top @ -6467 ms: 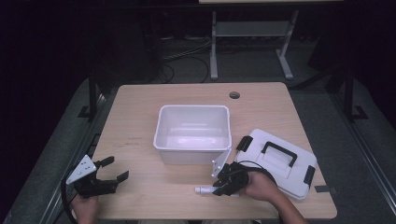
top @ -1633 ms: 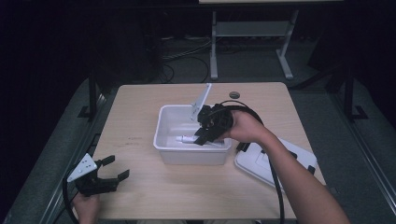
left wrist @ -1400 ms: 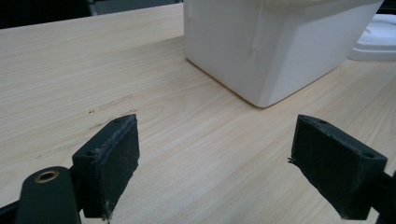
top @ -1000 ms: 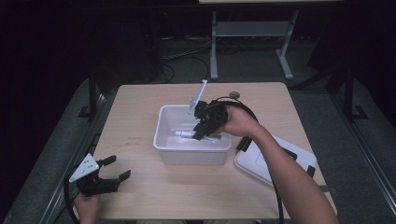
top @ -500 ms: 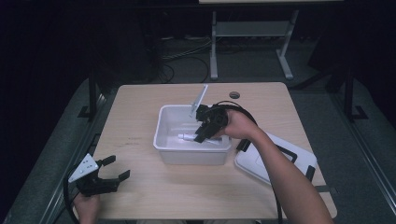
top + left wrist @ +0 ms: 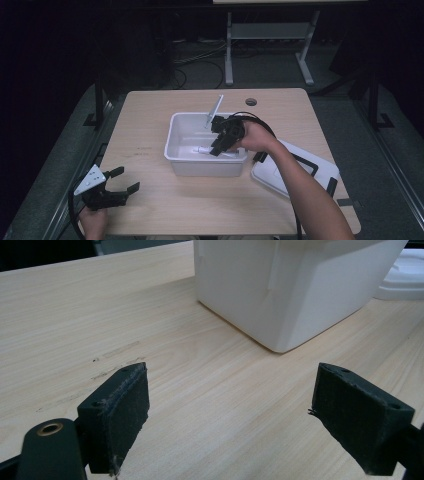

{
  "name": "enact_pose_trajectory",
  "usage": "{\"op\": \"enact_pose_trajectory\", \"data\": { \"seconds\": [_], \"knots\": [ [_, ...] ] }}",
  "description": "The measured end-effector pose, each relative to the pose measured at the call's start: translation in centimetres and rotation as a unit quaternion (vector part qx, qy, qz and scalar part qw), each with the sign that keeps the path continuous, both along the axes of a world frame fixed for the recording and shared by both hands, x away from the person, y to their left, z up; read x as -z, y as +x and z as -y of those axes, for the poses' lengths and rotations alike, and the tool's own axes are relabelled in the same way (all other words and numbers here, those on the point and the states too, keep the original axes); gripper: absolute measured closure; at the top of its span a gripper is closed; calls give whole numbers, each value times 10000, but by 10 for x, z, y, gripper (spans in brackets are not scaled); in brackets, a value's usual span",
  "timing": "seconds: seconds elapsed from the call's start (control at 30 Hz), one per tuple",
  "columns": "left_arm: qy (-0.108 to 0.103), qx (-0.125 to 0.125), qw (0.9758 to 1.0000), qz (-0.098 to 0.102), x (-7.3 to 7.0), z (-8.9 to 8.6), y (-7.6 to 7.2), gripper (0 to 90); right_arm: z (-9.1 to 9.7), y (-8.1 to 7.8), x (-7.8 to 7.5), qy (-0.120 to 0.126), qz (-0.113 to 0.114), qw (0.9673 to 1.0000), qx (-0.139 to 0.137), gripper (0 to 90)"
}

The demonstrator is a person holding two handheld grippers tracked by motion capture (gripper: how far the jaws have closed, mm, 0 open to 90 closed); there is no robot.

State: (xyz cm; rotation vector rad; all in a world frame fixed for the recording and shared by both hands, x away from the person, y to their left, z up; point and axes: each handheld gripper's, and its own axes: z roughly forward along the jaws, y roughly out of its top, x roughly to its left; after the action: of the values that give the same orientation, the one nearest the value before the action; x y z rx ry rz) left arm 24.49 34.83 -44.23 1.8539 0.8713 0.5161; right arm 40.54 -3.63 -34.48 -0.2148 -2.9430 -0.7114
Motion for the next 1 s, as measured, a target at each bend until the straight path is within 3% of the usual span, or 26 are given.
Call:
{"op": "enact_pose_trajectory", "data": {
  "seconds": [0.4, 0.47, 0.57, 0.77, 1.0],
  "knots": [
    [-8, 1, 10000, 8, 0, -1, 0, 147, -2, 2, 12, -9, -145, 9999, 25, 702],
    [-13, -9, 10000, 1, 0, -1, 0, 147, -2, 4, 13, 17, -231, 9997, 86, 636],
    [-17, -24, 10000, 8, 0, -2, 0, 147, -1, 6, 12, 123, -234, 9996, 127, 625],
    [-12, -15, 10000, -6, 0, -2, 0, 147, 6, 6, 5, 137, -246, 9994, 221, 572],
    [-23, -23, 10000, -19, 0, -2, 0, 147, 19, 4, -16, 177, -87, 9993, 327, 500]
  ]
}}
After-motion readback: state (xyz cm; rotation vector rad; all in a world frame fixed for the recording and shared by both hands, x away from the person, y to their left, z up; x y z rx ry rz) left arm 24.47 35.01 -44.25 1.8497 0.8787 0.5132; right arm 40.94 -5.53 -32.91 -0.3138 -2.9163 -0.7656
